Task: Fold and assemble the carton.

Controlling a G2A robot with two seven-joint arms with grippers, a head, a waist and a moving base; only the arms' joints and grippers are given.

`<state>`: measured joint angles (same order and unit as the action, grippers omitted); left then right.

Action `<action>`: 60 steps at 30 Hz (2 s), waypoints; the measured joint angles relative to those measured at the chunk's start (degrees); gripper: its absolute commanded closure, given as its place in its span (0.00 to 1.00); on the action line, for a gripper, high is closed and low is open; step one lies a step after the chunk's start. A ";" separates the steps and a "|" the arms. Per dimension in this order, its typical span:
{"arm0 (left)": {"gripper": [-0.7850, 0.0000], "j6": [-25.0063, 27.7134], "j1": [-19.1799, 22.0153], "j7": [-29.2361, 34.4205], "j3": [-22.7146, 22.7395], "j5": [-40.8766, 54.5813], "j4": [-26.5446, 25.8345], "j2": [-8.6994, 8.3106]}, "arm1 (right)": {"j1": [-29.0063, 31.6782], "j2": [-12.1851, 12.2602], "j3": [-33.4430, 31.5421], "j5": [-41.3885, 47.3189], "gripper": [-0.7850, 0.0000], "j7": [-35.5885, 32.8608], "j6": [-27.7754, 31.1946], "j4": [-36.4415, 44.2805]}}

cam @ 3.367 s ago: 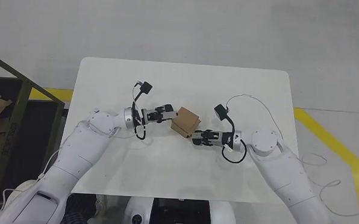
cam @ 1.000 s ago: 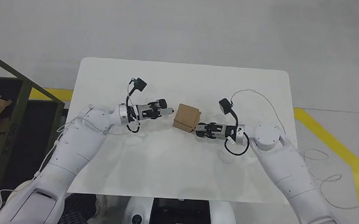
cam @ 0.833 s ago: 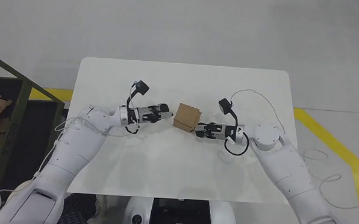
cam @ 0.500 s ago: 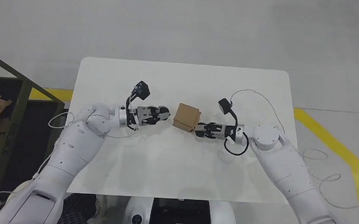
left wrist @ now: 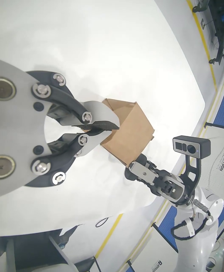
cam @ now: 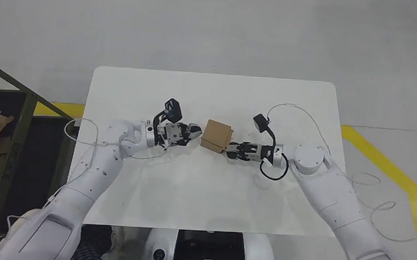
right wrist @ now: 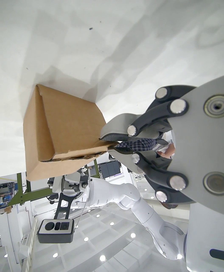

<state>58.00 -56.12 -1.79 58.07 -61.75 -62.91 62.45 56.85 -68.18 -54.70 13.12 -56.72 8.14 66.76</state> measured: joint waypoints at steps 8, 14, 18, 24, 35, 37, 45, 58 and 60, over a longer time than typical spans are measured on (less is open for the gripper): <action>1.00 0.00 1.62 -6.70 -2.92 -5.01 2.17 0.50 | 0.01 0.01 -0.37 0.07 0.96 0.26 0.21 0.18; 1.00 0.00 2.29 -8.07 -4.04 -6.57 3.15 0.55 | -0.11 -0.06 -0.39 0.14 0.96 0.31 0.36 0.35; 1.00 0.00 2.62 -8.20 -4.69 -6.89 3.56 0.68 | -0.33 -0.11 -0.46 0.23 0.95 0.45 0.49 0.40; 1.00 0.00 2.99 -7.88 -5.12 -6.67 4.21 0.77 | -0.53 -0.10 -0.92 0.52 0.98 0.64 0.68 -0.17; 1.00 0.00 2.92 -6.75 -6.01 -7.27 3.02 0.78 | -1.77 -0.24 -0.73 -0.35 1.00 0.21 0.51 -0.03; 1.00 0.00 2.86 -6.64 -6.16 -7.47 2.82 0.77 | -2.05 -0.27 -0.71 -0.60 1.00 0.22 0.42 0.01; 1.00 -0.07 2.88 -5.99 -6.38 -7.63 2.82 0.77 | -2.72 -0.28 -0.96 -1.08 1.00 0.18 0.32 -0.26; 1.00 0.02 2.33 -4.67 -2.72 -0.27 6.71 0.10 | -1.70 0.05 -2.27 -0.38 1.00 0.00 1.14 -0.69; 1.00 0.01 2.25 -3.28 -2.61 5.17 6.81 0.09 | -1.46 0.03 -2.37 -0.01 1.00 0.27 1.87 -0.58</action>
<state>58.01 -53.87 -5.07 55.46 -56.59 -56.09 62.54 55.39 -68.15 -57.08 13.11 -56.45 10.01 66.18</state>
